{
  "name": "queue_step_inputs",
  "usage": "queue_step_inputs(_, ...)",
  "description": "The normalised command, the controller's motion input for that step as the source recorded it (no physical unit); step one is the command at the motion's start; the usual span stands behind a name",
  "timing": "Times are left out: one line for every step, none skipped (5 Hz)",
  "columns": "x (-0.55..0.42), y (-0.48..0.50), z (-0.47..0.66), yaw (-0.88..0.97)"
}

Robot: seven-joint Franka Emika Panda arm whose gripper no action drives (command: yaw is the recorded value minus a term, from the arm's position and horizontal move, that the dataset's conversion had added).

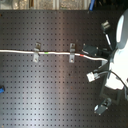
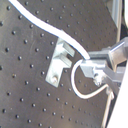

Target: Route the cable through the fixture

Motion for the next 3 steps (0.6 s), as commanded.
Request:
queue_step_inputs(-0.137,0.004,0.17,-0.13)
queue_step_inputs(0.023,0.339,0.00,0.17)
queue_step_inputs(-0.122,0.282,-0.15,0.19)
